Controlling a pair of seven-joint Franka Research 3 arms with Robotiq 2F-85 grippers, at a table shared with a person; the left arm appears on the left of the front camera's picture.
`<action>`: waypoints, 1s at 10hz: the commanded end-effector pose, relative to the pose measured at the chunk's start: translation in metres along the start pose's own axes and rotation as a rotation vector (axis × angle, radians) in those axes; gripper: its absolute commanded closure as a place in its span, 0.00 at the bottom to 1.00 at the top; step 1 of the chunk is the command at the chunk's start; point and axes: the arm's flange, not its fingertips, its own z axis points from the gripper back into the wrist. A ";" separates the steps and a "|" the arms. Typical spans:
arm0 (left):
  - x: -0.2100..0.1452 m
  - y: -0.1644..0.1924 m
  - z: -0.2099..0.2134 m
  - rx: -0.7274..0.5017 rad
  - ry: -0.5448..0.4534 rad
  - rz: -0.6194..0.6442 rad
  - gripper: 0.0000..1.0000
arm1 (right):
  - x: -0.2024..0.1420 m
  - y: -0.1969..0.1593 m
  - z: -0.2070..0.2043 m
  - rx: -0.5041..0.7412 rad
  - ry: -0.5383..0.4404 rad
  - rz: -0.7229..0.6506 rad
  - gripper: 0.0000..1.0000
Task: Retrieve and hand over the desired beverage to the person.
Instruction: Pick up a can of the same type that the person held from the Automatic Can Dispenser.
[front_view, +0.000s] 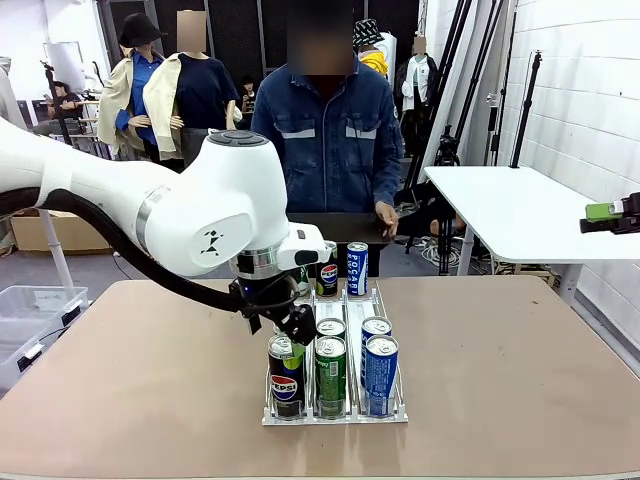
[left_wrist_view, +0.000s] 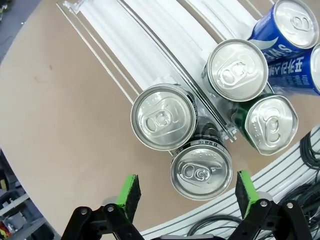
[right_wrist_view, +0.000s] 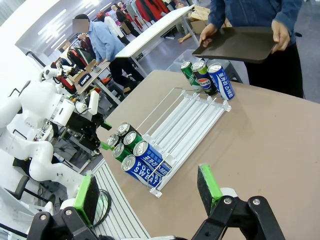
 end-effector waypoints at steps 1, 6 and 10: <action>0.009 -0.007 -0.002 0.023 -0.015 0.040 0.00 | 0.000 0.000 -0.001 0.008 -0.004 0.003 0.00; 0.015 -0.007 -0.016 0.046 -0.008 0.091 0.00 | 0.000 0.000 -0.001 0.008 -0.004 0.003 0.00; 0.016 -0.007 -0.033 0.037 -0.001 0.122 0.00 | 0.000 0.000 -0.001 0.008 -0.004 0.003 0.00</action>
